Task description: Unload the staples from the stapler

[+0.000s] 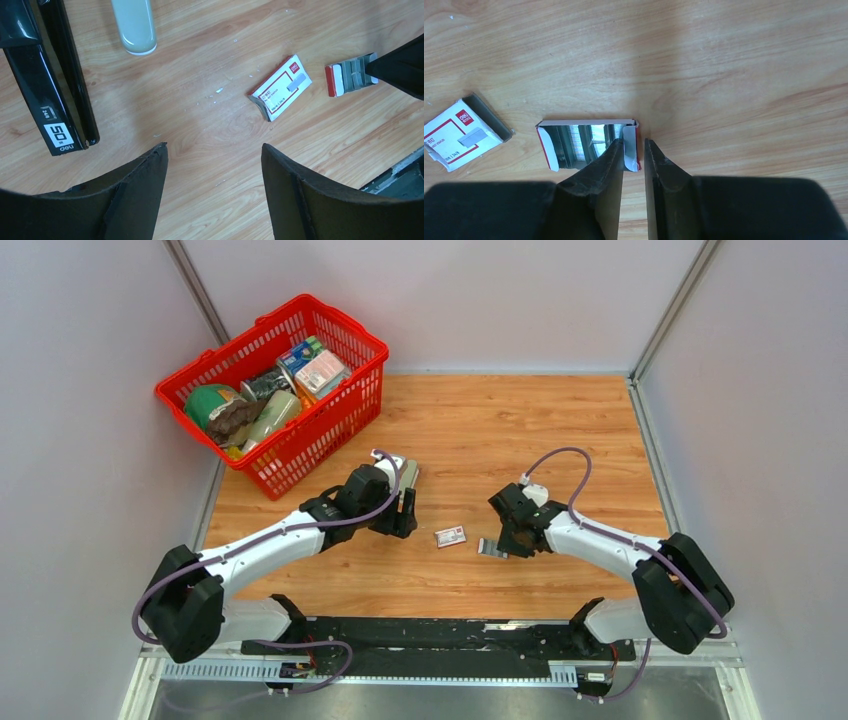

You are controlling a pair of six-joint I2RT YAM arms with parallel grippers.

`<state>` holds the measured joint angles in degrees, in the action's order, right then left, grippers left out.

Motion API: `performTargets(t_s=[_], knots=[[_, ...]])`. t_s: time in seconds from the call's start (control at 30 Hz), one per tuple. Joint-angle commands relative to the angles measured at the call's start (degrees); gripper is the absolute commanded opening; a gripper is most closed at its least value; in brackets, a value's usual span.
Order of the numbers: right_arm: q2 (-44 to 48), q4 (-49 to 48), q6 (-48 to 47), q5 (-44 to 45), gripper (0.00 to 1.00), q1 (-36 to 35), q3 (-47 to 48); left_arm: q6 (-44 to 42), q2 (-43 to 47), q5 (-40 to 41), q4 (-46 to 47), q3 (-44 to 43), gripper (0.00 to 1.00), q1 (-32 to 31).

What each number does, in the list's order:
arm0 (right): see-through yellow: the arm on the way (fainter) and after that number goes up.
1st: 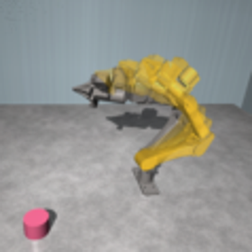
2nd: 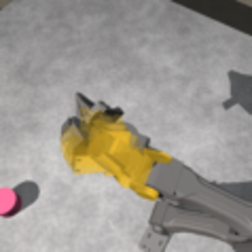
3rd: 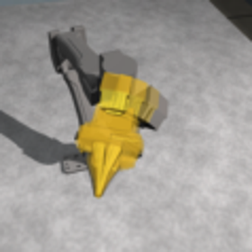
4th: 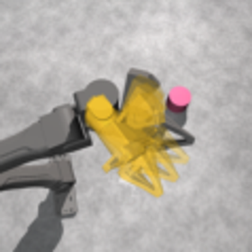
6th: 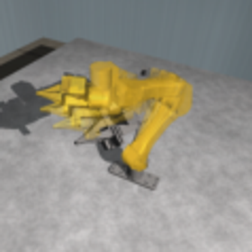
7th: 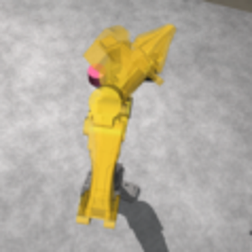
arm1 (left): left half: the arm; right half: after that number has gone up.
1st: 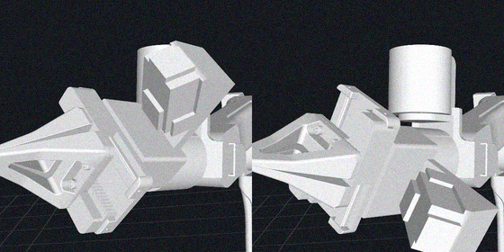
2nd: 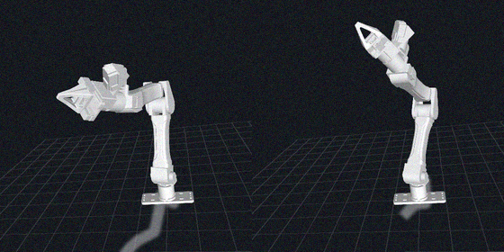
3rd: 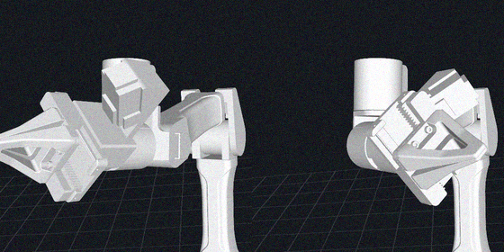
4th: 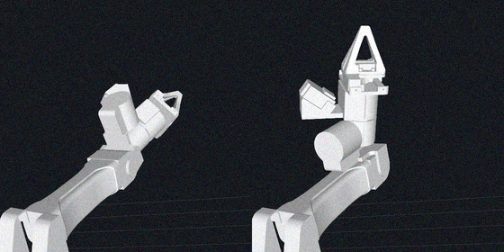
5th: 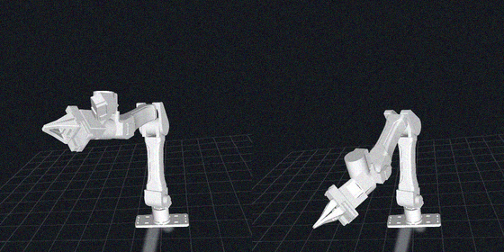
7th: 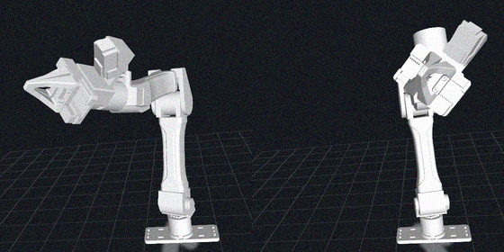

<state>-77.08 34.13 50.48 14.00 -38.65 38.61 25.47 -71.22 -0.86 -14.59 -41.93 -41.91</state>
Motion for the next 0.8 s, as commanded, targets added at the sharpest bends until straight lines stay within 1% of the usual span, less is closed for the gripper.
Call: performTargets(t_s=[0.0,0.33,0.43,0.5,0.77], knots=[[-0.53,-1.87,-0.38,1.47,0.23,0.16,0.15,0.8,0.03,-0.63,2.02,-0.17,0.76,-0.19],[-0.27,-1.7,-0.55,2.26,0.13,0.16,-0.2,1.16,-1.2,-1.77,3.07,0.36,0.75,-0.28],[-0.44,-2.05,-0.73,2.17,0.06,0.16,-0.38,1.42,-1.64,-1.95,3.51,0.54,0.75,-0.45],[-0.44,-2.22,-0.99,2.17,0.03,0.16,-0.38,1.6,-2.16,-2.12,3.69,0.45,0.75,-0.71],[0.61,-1.61,-1.61,2.96,0.01,0.16,-0.2,2.03,-4.36,-1.86,4.66,0.8,0.75,-1.77]])
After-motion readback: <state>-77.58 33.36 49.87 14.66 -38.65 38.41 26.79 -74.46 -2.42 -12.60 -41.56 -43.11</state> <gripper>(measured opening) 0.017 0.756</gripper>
